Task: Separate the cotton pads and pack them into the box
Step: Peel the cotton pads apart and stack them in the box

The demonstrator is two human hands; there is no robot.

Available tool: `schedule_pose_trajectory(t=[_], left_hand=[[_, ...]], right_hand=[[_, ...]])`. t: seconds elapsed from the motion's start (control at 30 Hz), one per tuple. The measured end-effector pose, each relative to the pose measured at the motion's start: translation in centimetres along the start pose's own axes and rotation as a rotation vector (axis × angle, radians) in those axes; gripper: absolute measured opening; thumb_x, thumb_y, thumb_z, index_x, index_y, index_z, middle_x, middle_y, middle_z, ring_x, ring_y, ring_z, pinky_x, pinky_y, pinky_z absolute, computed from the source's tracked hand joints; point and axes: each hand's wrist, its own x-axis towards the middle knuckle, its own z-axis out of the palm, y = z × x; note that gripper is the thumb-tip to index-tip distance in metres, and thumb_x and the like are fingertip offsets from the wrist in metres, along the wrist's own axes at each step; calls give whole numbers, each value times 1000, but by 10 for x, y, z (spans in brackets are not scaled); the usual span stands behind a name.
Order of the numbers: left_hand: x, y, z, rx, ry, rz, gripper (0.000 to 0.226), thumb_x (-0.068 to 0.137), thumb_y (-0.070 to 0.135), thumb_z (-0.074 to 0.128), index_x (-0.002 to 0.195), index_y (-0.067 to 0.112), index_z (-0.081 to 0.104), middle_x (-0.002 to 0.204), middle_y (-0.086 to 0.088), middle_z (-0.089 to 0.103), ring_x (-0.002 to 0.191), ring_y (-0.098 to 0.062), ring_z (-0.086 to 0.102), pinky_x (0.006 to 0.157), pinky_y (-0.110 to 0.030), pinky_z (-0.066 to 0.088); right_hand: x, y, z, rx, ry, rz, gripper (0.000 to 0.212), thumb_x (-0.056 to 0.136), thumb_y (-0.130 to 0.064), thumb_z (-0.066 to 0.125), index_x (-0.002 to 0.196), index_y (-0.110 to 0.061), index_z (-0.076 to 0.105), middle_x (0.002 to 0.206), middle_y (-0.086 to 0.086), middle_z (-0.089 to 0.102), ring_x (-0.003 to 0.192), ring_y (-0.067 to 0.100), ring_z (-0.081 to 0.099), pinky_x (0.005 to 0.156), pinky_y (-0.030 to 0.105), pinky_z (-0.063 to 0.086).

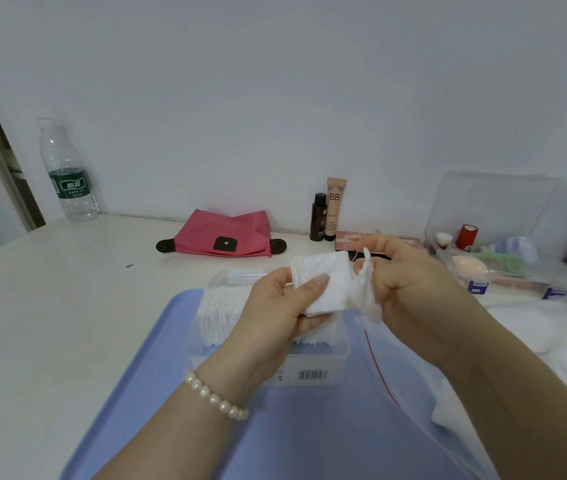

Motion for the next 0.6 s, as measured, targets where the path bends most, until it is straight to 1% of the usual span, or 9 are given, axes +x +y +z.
schedule_pose_trajectory(t=[0.07,0.17,0.23,0.33,0.37,0.4,0.47,0.53,0.6], left_hand=[[0,1,0,-24,-2,-1,21,88,7,59,108,1,60,95,-11,73,83,-17,71,70,-26,58],[-1,2,1,-60,11,10,19,88,7,59,106,3,60,93,-9,74,85,-19,71,70,-26,59],[-1,2,1,-106,22,8,21,89,8,57,109,4,58,95,-9,73,88,-19,70,72,-28,59],[1,2,1,-174,33,-18,23,90,10,55,112,3,57,103,-12,70,90,-20,69,76,-31,58],[1,3,1,-181,39,-20,23,90,10,55,112,3,57,105,-13,70,89,-19,69,76,-31,58],[1,3,1,-183,41,-17,22,91,9,54,112,2,57,106,-13,70,88,-19,69,76,-30,58],[1,3,2,-192,29,-8,23,92,5,52,113,2,57,107,-14,70,88,-18,70,76,-29,58],[-1,2,4,-208,11,-9,24,91,5,52,114,1,56,105,-14,71,87,-19,70,76,-28,58],[-2,2,6,-223,-4,-26,25,91,5,52,115,0,56,103,-14,71,84,-19,71,75,-28,58]], right_hand=[[-1,1,0,-4,3,-55,42,70,18,47,96,-13,59,109,23,61,102,41,59,86,53,48],[-7,3,2,-6,9,-165,30,77,16,56,91,-11,60,100,19,66,92,33,65,82,52,50],[-8,3,5,66,50,-233,25,76,12,62,86,-11,61,90,15,70,82,27,67,74,46,53],[-13,-1,12,407,15,-201,18,71,4,64,82,-9,58,68,5,68,65,16,68,57,28,57],[-14,-1,14,471,5,-185,17,67,0,65,81,-8,58,68,5,67,64,16,68,57,26,57],[-15,0,16,484,7,-172,17,65,-2,65,79,-7,58,70,7,68,65,17,69,58,27,58],[-15,4,19,424,71,-154,13,69,3,67,74,-6,58,74,11,67,65,17,69,58,27,59],[-16,10,22,340,188,-180,15,75,7,66,70,-4,58,71,14,64,57,14,67,51,23,56],[-16,14,23,275,272,-251,16,75,8,68,68,-3,58,68,16,63,53,14,65,46,21,53]])
